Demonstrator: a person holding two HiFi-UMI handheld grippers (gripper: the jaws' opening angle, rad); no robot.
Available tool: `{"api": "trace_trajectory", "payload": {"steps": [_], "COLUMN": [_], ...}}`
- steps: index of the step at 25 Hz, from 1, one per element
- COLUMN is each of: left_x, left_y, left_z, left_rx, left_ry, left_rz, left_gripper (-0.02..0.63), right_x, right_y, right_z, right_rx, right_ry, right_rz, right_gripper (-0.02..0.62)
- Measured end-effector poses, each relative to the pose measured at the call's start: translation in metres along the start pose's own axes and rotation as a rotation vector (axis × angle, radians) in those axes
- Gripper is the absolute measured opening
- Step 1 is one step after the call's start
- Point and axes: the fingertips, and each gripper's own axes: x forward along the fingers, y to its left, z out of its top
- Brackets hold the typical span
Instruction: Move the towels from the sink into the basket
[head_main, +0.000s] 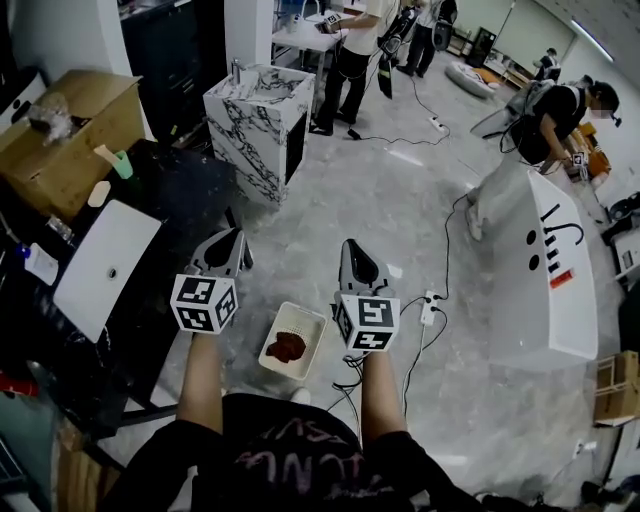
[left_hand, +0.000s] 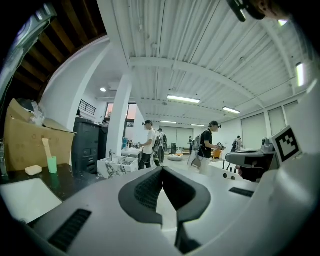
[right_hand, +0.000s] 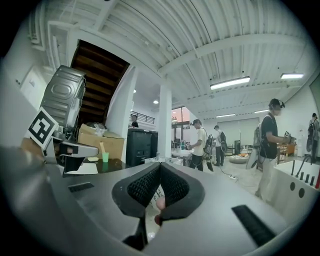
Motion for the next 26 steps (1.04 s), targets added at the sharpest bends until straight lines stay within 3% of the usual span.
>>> {"api": "trace_trajectory", "payload": {"steps": [12,26], "left_x": [-0.022,-0.018], "left_y": [-0.009,-0.03], "left_z": [0.02,0.03], "left_rx": [0.029,0.059], "left_ry": [-0.036,-0.045], "left_rz": [0.015,-0.02], "left_gripper": [0.015,0.015], "right_x": [-0.011,-0.021], "right_y": [-0.002,-0.011], "right_z": [0.017,0.024], "right_rx": [-0.012,-0.012], "right_ry": [-0.043,-0.051], "right_rz": [0.02,0.001], "right_gripper": [0.014,0.014]}}
